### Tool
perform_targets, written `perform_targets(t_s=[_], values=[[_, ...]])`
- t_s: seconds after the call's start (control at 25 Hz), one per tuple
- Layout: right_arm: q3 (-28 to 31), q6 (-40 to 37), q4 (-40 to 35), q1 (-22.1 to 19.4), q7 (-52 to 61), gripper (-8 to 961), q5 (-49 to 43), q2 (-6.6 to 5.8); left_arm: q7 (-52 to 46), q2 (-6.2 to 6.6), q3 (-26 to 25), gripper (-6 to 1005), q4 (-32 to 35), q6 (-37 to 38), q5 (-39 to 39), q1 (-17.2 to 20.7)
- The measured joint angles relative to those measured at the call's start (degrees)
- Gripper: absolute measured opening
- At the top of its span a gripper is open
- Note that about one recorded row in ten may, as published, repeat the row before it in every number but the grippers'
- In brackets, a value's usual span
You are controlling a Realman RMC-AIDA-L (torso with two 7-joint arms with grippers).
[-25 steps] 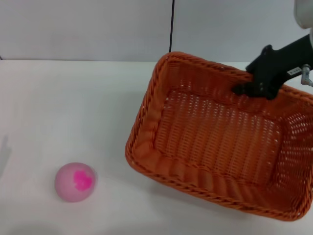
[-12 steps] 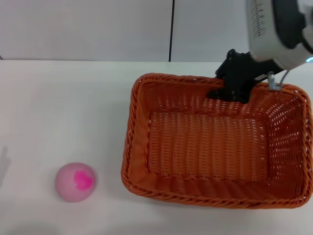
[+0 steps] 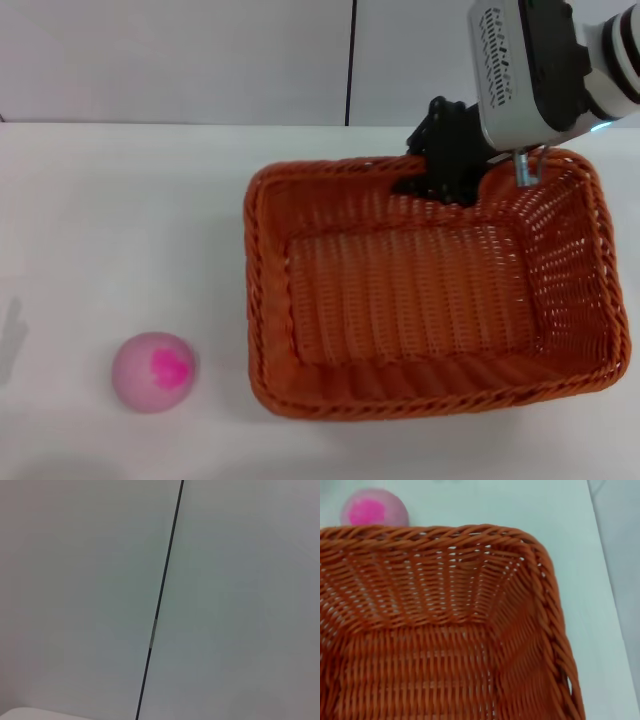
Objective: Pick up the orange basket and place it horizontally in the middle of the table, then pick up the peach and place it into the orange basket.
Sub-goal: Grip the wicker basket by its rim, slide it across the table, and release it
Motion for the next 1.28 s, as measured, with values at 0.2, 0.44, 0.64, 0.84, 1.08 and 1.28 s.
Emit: perform_targets(t_s=[0.2,0.44,0.64,0.84,1.08,1.28], values=[[-0.3,1.9,2.9,0.2,-1.1,139,1.9,0.07,0.0,0.00,-0.1,825,0.0,0.0,-0.1,0.0],[-3.2,6.7,4.2,-0.8,-0.3,154,2.8,0.33,0.0,0.01,0.0,825,0.1,0.1,-0.1,0.0],[-3.7,10.5,3.9,-3.1,-0.3,167,6.5,0.52,0.0,0.08,0.1,825,0.0,0.2,0.0,0.0],[-3.8,11.3,2.0,-5.4,-0.3,277,10.0,0.42,0.0,0.19,0.2,825,0.0,0.0,0.0,0.5],[-5.5,11.0,-1.2,-8.6,0.0,436,10.4,0.55,0.0,0.28,0.3,825,-0.2,0.0,0.0,0.8],[-6.9,11.2,-10.7,-15.9,1.4,527,13.7,0.54,-1.2,0.33,1.8,825,-0.7,-0.1,0.0,1.2]])
